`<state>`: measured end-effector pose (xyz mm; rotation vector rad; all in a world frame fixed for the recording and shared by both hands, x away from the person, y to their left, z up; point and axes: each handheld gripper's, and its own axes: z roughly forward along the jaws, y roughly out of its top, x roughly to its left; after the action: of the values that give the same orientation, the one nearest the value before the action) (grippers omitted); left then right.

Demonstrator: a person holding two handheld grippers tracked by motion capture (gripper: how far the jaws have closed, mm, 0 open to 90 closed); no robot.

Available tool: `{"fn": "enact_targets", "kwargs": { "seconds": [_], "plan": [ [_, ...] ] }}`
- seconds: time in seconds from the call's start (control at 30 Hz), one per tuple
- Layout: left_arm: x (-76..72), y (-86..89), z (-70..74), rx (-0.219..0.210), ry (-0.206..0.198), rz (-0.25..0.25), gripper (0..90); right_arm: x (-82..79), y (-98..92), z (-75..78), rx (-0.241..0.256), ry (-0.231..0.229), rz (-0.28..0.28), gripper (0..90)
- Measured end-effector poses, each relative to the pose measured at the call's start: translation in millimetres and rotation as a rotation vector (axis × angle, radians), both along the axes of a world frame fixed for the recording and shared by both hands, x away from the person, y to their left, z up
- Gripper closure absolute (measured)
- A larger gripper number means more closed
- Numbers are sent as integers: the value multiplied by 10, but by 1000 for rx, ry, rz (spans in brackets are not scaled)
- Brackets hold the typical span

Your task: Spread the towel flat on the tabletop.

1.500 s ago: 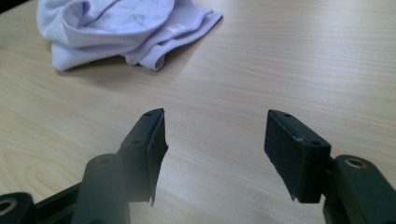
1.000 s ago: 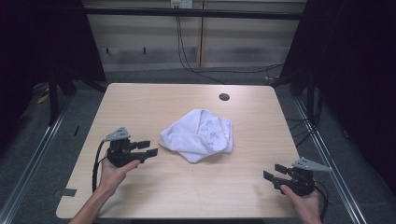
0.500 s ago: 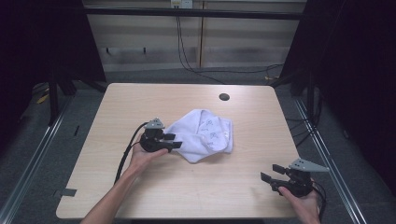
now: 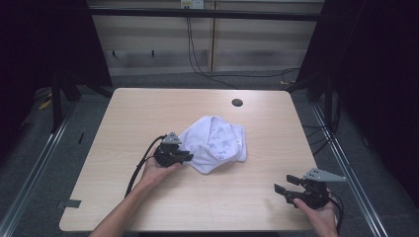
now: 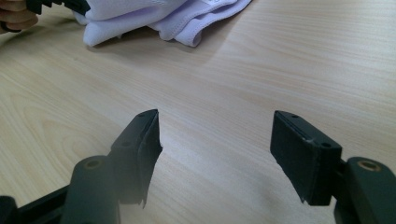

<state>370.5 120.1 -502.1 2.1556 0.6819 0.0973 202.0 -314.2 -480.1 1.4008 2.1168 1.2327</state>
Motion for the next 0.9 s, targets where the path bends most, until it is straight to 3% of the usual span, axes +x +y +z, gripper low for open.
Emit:
{"fn": "enact_targets", "kwargs": {
  "seconds": [0.23, 0.33, 0.43, 0.47, 0.5, 0.6, 0.63, 0.67, 0.73, 0.8, 0.9],
  "plan": [
    [-391, 46, 23, 22, 20, -61, 822, -23, 50, 12, -9, 7, 11, 334],
    [-651, 66, 40, 33, 9, -98, 825, -35, 79, 23, -14, 0, 16, 334],
    [-912, 84, 65, 25, 57, -121, 821, -47, 142, 46, -8, -3, 37, 334],
    [-988, 90, 83, 38, 54, -149, 821, -47, 142, 46, -8, -3, 37, 334],
    [-1112, 117, 111, 22, 64, -188, 812, -34, 173, 59, -5, -7, 46, 334],
    [-1203, 169, 150, -4, 64, -215, 781, -17, 214, 83, 0, -13, 52, 335],
    [-1249, 255, 218, -46, 67, -217, 718, -4, 259, 120, 6, -23, 58, 337],
    [-1249, 255, 218, -46, 67, -217, 708, -4, 259, 120, 6, -23, 58, 337],
    [-1255, 349, 322, -117, 50, -206, 679, 23, 314, 145, 12, -28, 71, 349],
    [-1202, 436, 428, -170, 22, -179, 641, 67, 386, 157, 9, -29, 88, 366],
    [-979, 476, 530, -193, 3, -110, 627, 152, 533, 186, -5, -33, 126, 394]
  ]
}}
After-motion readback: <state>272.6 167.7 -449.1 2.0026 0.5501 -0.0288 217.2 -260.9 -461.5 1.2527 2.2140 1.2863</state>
